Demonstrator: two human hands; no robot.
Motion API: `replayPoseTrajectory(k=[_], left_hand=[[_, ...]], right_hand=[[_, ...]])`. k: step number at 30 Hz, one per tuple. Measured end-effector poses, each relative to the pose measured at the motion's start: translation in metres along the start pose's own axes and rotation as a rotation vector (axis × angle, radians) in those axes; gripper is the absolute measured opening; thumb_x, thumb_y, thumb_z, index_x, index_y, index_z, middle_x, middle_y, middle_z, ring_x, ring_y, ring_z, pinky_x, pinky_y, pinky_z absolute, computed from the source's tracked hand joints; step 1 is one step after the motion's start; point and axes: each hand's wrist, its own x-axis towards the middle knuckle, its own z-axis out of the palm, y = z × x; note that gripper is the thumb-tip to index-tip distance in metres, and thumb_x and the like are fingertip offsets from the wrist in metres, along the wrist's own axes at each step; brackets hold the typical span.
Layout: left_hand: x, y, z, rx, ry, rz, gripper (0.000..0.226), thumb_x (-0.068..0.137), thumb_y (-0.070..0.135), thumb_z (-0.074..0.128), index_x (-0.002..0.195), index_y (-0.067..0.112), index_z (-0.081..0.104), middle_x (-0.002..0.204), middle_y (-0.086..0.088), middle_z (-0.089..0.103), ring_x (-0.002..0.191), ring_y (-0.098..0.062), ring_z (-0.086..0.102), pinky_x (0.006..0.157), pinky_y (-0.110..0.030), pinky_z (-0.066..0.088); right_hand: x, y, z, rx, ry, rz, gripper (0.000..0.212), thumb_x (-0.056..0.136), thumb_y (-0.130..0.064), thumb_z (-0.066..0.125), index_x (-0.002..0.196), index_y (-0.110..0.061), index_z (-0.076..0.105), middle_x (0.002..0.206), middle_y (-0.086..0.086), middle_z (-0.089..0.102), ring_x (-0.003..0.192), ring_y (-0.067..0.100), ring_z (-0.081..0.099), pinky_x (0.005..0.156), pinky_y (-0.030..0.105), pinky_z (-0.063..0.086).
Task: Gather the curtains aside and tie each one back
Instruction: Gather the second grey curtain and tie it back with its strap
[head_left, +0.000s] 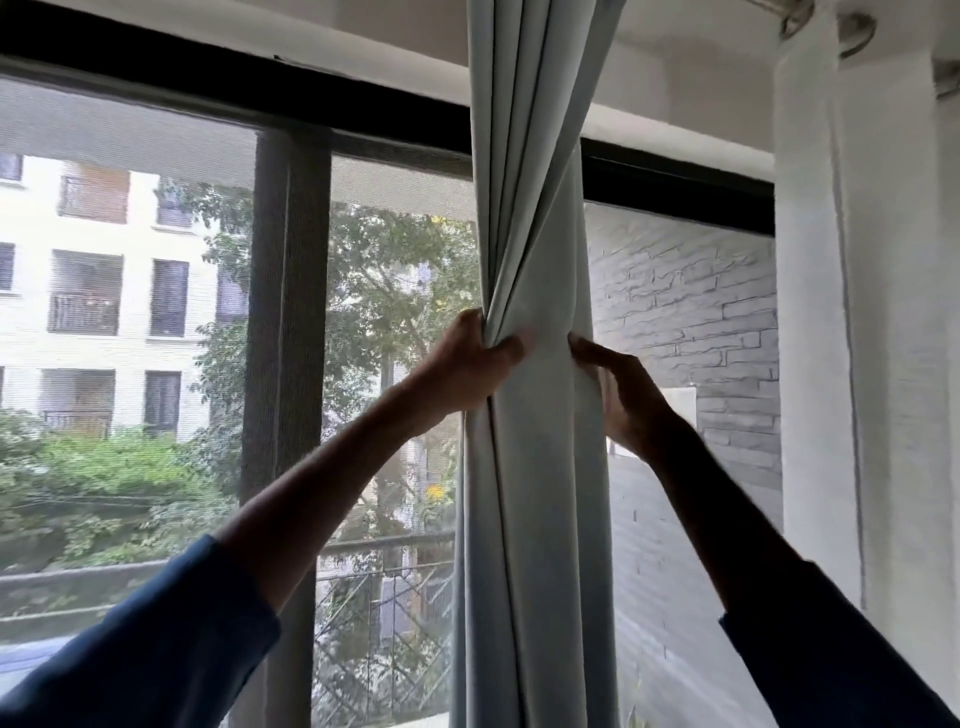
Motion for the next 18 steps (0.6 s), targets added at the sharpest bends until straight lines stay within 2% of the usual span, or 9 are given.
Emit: replayPoseTrajectory(k=[4, 7, 9, 10, 12, 13, 14, 16, 18], left_hand=[[0.001, -0.004, -0.008, -0.082, -0.062, -0.016, 0.008, 0.095, 0.020, 0.066, 0.100, 0.019, 0.071, 0.099, 0.002, 0.078, 0.092, -0.015, 0.075, 0.086, -0.039, 0.061], [0.003, -0.008, -0.012, -0.044, -0.023, -0.013, 0.008, 0.094, 0.020, 0.067, 0.087, 0.023, 0.068, 0.079, 0.015, 0.077, 0.077, -0.005, 0.074, 0.073, -0.030, 0.063], [0.006, -0.012, -0.012, 0.027, 0.043, -0.026, 0.008, 0.094, 0.022, 0.066, 0.086, 0.021, 0.064, 0.075, 0.012, 0.075, 0.073, -0.005, 0.072, 0.071, -0.034, 0.063], [0.007, -0.014, -0.011, 0.092, 0.078, -0.029, 0.008, 0.094, 0.024, 0.066, 0.092, 0.018, 0.063, 0.083, 0.006, 0.075, 0.080, -0.013, 0.072, 0.076, -0.040, 0.062], [0.009, -0.019, -0.007, 0.278, 0.161, -0.034, 0.022, 0.095, 0.031, 0.064, 0.096, 0.012, 0.053, 0.099, -0.010, 0.068, 0.091, -0.028, 0.065, 0.077, -0.042, 0.056], [0.009, -0.023, -0.004, 0.373, 0.209, -0.018, 0.024, 0.095, 0.033, 0.062, 0.094, 0.014, 0.048, 0.096, -0.011, 0.063, 0.090, -0.029, 0.059, 0.069, -0.037, 0.050], [0.007, -0.024, -0.002, 0.456, 0.251, 0.022, 0.025, 0.095, 0.034, 0.061, 0.091, 0.015, 0.045, 0.088, -0.006, 0.056, 0.086, -0.026, 0.052, 0.060, -0.031, 0.040], [0.000, -0.025, 0.005, 0.539, 0.319, 0.118, 0.025, 0.097, 0.032, 0.059, 0.089, 0.015, 0.043, 0.074, 0.008, 0.036, 0.080, -0.019, 0.038, 0.053, -0.025, 0.023], [-0.006, -0.025, 0.014, 0.603, 0.370, 0.186, 0.018, 0.097, 0.025, 0.060, 0.095, 0.009, 0.052, 0.071, 0.009, 0.031, 0.069, -0.015, 0.033, 0.051, -0.022, 0.021]], right_hand=[[0.002, 0.012, -0.001, 0.095, -0.083, 0.066, 0.046, 0.093, -0.048, 0.067, 0.127, -0.017, 0.071, 0.127, 0.009, 0.071, 0.115, 0.022, 0.070, 0.089, 0.032, 0.058], [0.002, 0.015, 0.000, -0.007, -0.010, 0.006, 0.051, 0.085, -0.046, 0.078, 0.121, -0.010, 0.074, 0.120, 0.013, 0.074, 0.108, 0.026, 0.073, 0.086, 0.032, 0.059], [-0.001, 0.013, -0.001, -0.092, 0.073, -0.031, 0.055, 0.079, -0.040, 0.085, 0.119, -0.006, 0.073, 0.120, 0.018, 0.072, 0.110, 0.033, 0.071, 0.087, 0.036, 0.059], [-0.003, 0.012, -0.002, -0.156, 0.109, -0.052, 0.052, 0.079, -0.037, 0.086, 0.118, -0.006, 0.073, 0.120, 0.018, 0.073, 0.111, 0.035, 0.070, 0.088, 0.037, 0.059], [-0.008, 0.006, 0.000, -0.298, 0.185, -0.090, 0.044, 0.077, -0.034, 0.088, 0.111, -0.009, 0.077, 0.113, 0.013, 0.076, 0.106, 0.033, 0.073, 0.086, 0.038, 0.061], [-0.010, 0.003, 0.002, -0.363, 0.233, -0.109, 0.042, 0.073, -0.035, 0.091, 0.105, -0.010, 0.079, 0.107, 0.011, 0.078, 0.101, 0.031, 0.075, 0.083, 0.037, 0.062], [-0.012, 0.000, 0.005, -0.413, 0.287, -0.129, 0.042, 0.069, -0.037, 0.093, 0.100, -0.011, 0.080, 0.101, 0.009, 0.079, 0.095, 0.028, 0.077, 0.079, 0.035, 0.063], [-0.018, -0.003, 0.015, -0.470, 0.384, -0.160, 0.043, 0.063, -0.037, 0.096, 0.094, -0.011, 0.081, 0.092, 0.004, 0.080, 0.087, 0.022, 0.078, 0.072, 0.030, 0.063], [-0.025, -0.004, 0.029, -0.573, 0.501, -0.191, 0.041, 0.065, -0.037, 0.096, 0.093, -0.012, 0.080, 0.086, 0.001, 0.080, 0.082, 0.017, 0.077, 0.069, 0.030, 0.063]])
